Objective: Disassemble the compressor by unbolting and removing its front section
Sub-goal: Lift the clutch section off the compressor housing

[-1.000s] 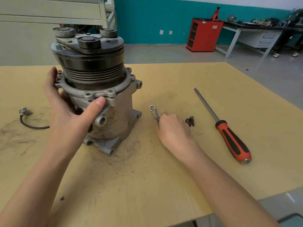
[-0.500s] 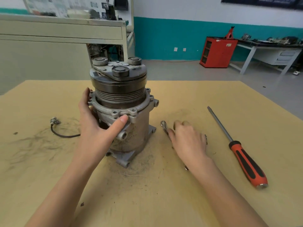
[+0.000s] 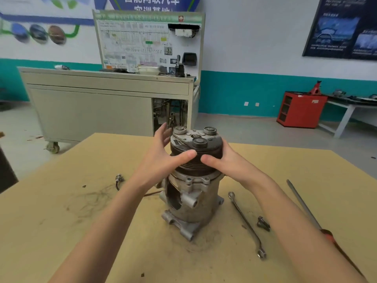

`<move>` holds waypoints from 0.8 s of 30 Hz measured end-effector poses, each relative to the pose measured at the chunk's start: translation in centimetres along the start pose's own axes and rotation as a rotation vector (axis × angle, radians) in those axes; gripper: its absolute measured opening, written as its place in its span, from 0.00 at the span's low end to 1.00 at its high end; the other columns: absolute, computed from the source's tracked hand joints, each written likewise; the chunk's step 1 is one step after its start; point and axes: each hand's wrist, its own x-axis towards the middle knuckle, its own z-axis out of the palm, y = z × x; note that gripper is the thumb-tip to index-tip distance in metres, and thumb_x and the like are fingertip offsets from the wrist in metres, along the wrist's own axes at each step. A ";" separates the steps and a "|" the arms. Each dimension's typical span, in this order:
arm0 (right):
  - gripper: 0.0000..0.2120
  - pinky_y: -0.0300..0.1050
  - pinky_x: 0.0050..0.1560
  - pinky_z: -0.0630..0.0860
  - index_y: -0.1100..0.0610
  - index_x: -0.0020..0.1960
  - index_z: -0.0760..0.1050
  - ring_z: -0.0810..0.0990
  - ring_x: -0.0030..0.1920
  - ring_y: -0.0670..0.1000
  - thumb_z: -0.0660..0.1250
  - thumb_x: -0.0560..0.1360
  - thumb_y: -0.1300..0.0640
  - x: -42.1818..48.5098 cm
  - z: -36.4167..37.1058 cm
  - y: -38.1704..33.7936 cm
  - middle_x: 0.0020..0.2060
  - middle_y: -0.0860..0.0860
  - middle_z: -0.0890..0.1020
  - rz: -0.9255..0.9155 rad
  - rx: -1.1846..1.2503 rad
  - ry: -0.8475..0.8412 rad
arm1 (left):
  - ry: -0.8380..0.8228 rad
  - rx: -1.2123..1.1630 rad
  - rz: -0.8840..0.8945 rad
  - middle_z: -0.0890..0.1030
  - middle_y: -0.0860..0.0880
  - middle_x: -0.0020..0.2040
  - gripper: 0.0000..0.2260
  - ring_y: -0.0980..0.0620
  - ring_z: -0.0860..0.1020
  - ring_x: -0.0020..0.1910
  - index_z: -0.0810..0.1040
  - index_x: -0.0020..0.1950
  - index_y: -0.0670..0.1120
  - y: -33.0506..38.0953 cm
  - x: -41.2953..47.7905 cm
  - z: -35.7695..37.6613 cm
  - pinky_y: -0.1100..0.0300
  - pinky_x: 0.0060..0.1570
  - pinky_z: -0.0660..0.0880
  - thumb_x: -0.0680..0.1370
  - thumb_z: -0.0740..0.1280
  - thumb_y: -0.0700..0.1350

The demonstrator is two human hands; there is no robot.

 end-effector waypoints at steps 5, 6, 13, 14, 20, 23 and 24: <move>0.38 0.20 0.45 0.68 0.48 0.68 0.58 0.71 0.52 0.27 0.76 0.66 0.49 0.5 0.2 0.9 0.54 0.34 0.72 -0.040 -0.008 0.042 | -0.178 -0.030 0.001 0.71 0.54 0.69 0.55 0.62 0.73 0.63 0.48 0.79 0.50 -0.8 0.7 0.4 0.72 0.55 0.72 0.62 0.79 0.56; 0.36 0.19 0.44 0.68 0.48 0.68 0.58 0.71 0.50 0.25 0.75 0.68 0.52 0.5 0.2 1.0 0.54 0.34 0.71 -0.052 -0.018 0.050 | -0.186 -0.021 0.024 0.72 0.54 0.67 0.53 0.64 0.73 0.63 0.50 0.78 0.49 -1.0 0.6 0.5 0.73 0.55 0.72 0.62 0.80 0.55; 0.33 0.27 0.50 0.73 0.52 0.67 0.65 0.75 0.56 0.37 0.76 0.67 0.59 0.6 1.1 2.1 0.55 0.41 0.77 -0.108 0.071 0.176 | -0.112 -0.007 0.063 0.75 0.52 0.65 0.44 0.59 0.74 0.63 0.59 0.74 0.47 -1.6 0.6 1.0 0.67 0.59 0.73 0.64 0.76 0.54; 0.32 0.27 0.49 0.74 0.52 0.66 0.66 0.76 0.55 0.37 0.76 0.66 0.59 0.6 1.1 2.2 0.54 0.41 0.78 -0.109 0.079 0.188 | -0.086 -0.016 0.058 0.75 0.53 0.64 0.45 0.61 0.75 0.62 0.60 0.74 0.48 -1.6 0.6 1.0 0.68 0.57 0.73 0.63 0.78 0.54; 0.33 0.33 0.54 0.74 0.49 0.65 0.67 0.76 0.56 0.39 0.78 0.64 0.57 0.5 0.9 1.7 0.55 0.41 0.78 -0.104 0.084 0.205 | -0.011 -0.052 0.041 0.78 0.52 0.62 0.42 0.60 0.77 0.59 0.65 0.72 0.46 -1.5 0.5 1.2 0.64 0.58 0.75 0.63 0.81 0.48; 0.34 0.35 0.56 0.73 0.50 0.66 0.67 0.75 0.58 0.40 0.77 0.65 0.57 0.4 0.6 1.5 0.56 0.41 0.78 -0.115 0.055 0.202 | 0.005 -0.068 0.041 0.78 0.50 0.62 0.41 0.57 0.77 0.60 0.65 0.72 0.45 -1.6 0.5 1.3 0.60 0.61 0.75 0.63 0.81 0.45; 0.33 0.34 0.56 0.73 0.50 0.66 0.67 0.75 0.58 0.40 0.77 0.65 0.57 0.4 0.6 1.5 0.56 0.41 0.78 -0.120 0.051 0.201 | 0.005 -0.074 0.041 0.78 0.50 0.62 0.41 0.57 0.78 0.60 0.66 0.72 0.45 -1.6 0.5 1.3 0.58 0.61 0.75 0.63 0.81 0.44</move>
